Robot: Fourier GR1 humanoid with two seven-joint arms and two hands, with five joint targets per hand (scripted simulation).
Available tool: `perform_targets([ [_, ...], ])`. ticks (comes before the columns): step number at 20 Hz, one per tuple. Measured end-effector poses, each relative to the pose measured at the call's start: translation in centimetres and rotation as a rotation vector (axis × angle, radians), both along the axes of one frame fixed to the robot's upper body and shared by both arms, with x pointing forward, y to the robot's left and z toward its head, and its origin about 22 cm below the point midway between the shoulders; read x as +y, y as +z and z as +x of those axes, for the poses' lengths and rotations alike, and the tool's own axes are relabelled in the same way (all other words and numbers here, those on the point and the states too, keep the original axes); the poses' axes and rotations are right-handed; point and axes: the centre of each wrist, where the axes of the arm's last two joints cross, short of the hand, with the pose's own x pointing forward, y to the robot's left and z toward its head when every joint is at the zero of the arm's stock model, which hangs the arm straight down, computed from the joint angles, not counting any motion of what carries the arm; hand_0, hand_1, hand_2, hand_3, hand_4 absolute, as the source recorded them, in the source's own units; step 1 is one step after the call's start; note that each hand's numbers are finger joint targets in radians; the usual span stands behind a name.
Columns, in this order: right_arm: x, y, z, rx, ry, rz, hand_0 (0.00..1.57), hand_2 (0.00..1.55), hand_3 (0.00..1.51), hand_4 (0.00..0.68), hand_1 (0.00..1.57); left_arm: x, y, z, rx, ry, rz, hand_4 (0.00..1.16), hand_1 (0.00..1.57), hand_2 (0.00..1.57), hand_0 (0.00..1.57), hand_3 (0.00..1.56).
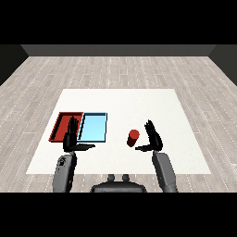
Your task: Pick the red can and put it in the red box
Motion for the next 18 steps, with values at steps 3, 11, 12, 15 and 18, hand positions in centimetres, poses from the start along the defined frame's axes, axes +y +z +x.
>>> perform_targets([
  [3, 0.6, -0.7, 0.2, 0.010, 0.009, 0.017, 0.00, 0.00, 0.00, 0.000, 0.00, -0.4, -0.5, -0.2, 0.004, -0.006, -0.008, 0.00, 0.00, 0.00, 0.00, 0.00],
  [11, 2.0, -1.5, 0.7, 0.025, 0.003, 0.018, 0.00, 0.00, 0.00, 0.000, 0.00, -0.3, 0.4, -0.1, -0.007, -0.010, -0.019, 0.00, 0.00, 0.00, 0.00, 0.00],
  [12, 2.1, -1.8, 0.5, 0.026, 0.004, 0.017, 0.00, 0.00, 0.00, 0.000, 0.00, -0.2, 0.7, 0.1, -0.010, -0.011, -0.017, 0.00, 0.00, 0.00, 0.00, 0.00],
  [15, 2.2, -2.3, 1.4, 0.039, 0.006, 0.024, 0.00, 0.00, 0.00, 0.000, 0.00, 0.1, -0.1, -0.3, -0.008, -0.012, -0.017, 0.00, 0.00, 0.00, 0.00, 0.00],
  [18, 3.0, -3.2, 1.0, 0.042, 0.004, 0.032, 0.00, 0.00, 0.00, 0.000, 0.00, 0.3, -0.1, -0.5, -0.006, -0.016, -0.016, 0.00, 0.00, 0.00, 0.00, 0.00],
])
